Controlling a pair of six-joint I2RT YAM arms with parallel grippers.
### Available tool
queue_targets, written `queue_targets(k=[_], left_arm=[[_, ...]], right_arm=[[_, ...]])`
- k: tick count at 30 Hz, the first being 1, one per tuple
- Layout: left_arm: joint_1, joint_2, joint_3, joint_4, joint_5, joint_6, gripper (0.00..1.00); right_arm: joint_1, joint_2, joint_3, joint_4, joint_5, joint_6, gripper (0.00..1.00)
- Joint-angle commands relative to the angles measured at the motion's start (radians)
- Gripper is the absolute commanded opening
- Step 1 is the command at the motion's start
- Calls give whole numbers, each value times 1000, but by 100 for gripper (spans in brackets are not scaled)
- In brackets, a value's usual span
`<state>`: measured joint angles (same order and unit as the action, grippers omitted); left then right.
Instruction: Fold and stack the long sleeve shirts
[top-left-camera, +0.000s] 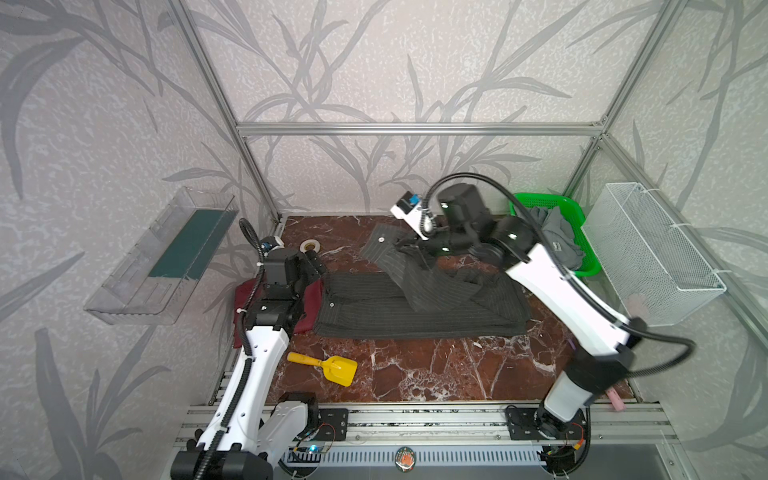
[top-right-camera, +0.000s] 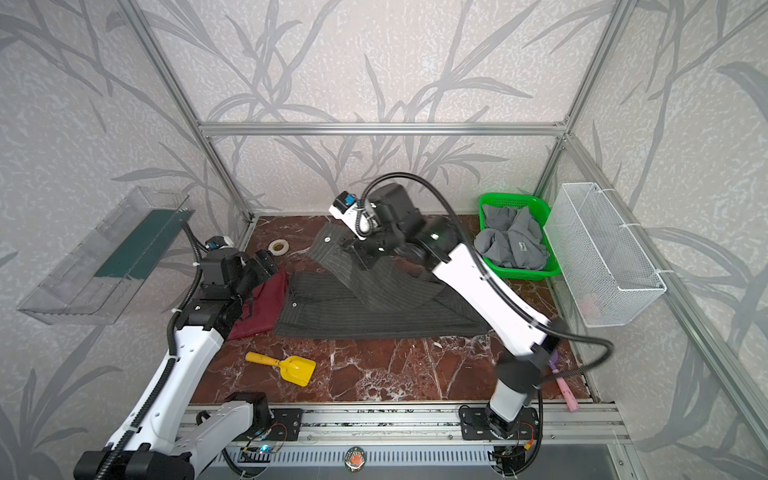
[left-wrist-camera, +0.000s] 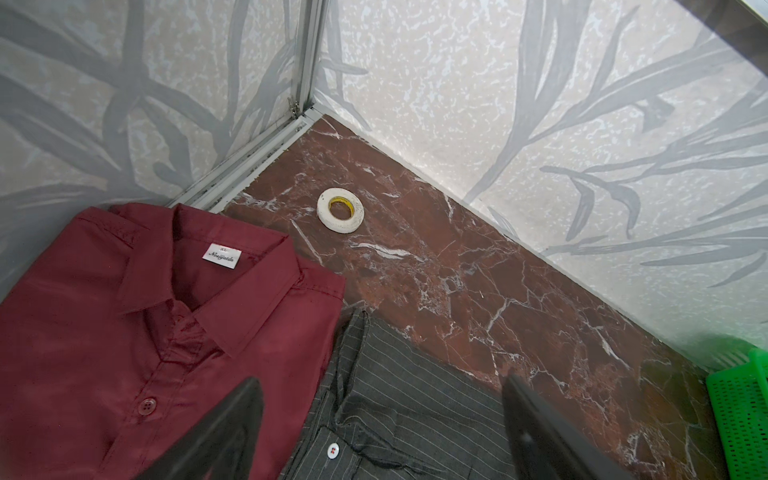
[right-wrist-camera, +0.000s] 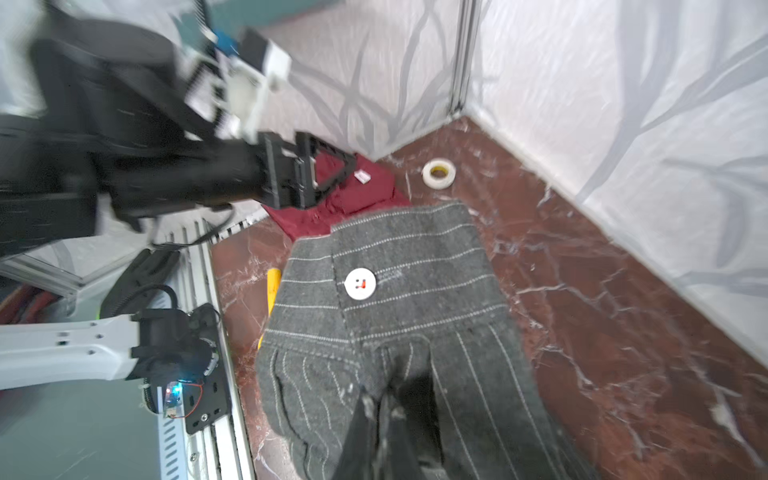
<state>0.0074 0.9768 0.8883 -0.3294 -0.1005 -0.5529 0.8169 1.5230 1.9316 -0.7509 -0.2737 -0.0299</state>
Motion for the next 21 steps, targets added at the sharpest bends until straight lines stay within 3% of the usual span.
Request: queue_targets(k=[1,5,11,14,15,21], left_arm=[[5,16,-12,26,52,-13,90],[5,49,-6,36,119,-16,90],[5,133,26,22,225,-27,90],[5,162,40,11,258,-32,90],[6,165,39,14,268,-33,90],[3,171,33,44,334,-25,90]], right_arm=[[1,-206,-230,242,14,63,0],[42,-433,-539,347,-66,162,0],[179,-757,-963,483,153,327,1],[239,-833,-1096,469,180,383,11],[267,-854,-1136,455,201,394,20],[517,-1041,-1332,453,529,439,44]])
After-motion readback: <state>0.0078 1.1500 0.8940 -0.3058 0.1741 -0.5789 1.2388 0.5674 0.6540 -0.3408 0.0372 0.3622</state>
